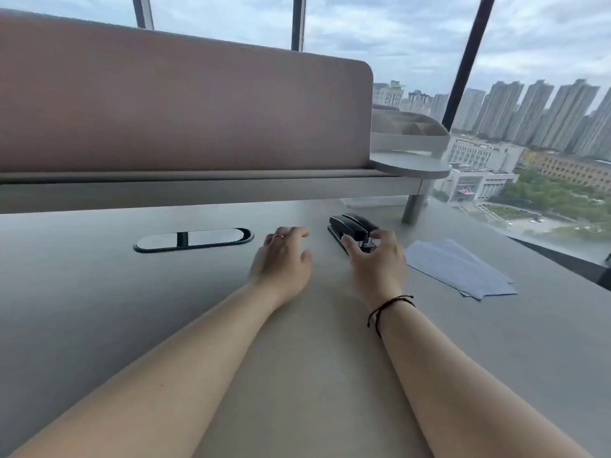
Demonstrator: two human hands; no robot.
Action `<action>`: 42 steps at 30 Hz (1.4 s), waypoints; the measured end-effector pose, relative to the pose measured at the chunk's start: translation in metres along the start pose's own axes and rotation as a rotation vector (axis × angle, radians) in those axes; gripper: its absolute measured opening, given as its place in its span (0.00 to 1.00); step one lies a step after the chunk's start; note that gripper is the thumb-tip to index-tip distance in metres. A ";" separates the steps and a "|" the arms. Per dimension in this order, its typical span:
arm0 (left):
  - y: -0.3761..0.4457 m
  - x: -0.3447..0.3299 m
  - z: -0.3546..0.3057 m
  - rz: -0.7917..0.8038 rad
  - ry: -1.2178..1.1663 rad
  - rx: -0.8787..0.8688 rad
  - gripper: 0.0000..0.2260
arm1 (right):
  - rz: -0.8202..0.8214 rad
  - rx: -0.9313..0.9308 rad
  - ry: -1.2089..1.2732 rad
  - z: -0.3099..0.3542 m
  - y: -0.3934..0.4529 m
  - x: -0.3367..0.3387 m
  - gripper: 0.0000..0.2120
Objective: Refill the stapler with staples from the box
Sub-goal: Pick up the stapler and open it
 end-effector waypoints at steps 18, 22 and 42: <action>0.081 -0.064 -0.013 0.155 0.035 -0.263 0.18 | 0.016 -0.005 -0.083 -0.012 0.029 -0.009 0.15; 0.069 -0.056 -0.014 0.125 0.064 -0.235 0.17 | 0.047 -0.005 -0.097 -0.013 0.026 -0.012 0.15; -0.177 0.083 -0.038 -0.074 0.259 -0.045 0.13 | 0.762 0.236 0.163 0.009 -0.134 0.028 0.12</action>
Point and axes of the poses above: each hand's wrist, its own y-axis towards the middle knuckle, its own x-axis out of the back of the hand, z = x × y, the point moved 5 cm from there along y, towards the middle knuckle, and after that the axes turned 7 degrees about -x, right-handed, at the moved point
